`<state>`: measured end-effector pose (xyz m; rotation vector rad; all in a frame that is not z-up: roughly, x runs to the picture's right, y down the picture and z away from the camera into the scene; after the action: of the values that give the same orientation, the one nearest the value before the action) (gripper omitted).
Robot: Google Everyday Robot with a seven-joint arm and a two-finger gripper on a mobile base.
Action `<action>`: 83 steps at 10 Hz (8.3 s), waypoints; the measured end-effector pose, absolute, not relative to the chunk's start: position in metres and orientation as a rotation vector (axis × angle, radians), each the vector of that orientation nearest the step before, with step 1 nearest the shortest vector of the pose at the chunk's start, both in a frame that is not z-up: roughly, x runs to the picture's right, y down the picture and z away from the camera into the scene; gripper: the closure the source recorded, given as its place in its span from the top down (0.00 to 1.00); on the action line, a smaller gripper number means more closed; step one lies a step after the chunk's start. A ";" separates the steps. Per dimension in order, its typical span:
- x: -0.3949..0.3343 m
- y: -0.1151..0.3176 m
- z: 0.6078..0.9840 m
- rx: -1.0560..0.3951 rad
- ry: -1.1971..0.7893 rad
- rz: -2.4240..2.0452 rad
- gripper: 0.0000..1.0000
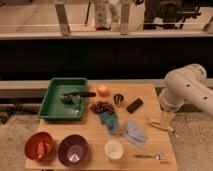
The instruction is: Place sponge in red bowl
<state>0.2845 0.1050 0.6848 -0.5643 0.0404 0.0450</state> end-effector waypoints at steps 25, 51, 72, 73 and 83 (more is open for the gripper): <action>0.081 0.094 0.727 -0.529 -0.111 -0.254 0.80; 0.013 0.097 0.799 -0.544 -0.138 -0.469 0.80; 0.004 0.101 0.847 -0.567 -0.187 -0.392 0.80; 0.004 0.101 0.848 -0.568 -0.190 -0.386 0.80; 0.005 0.102 0.858 -0.567 -0.217 -0.330 0.80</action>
<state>0.0048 0.1016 0.8583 -0.5667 -0.2175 -0.3303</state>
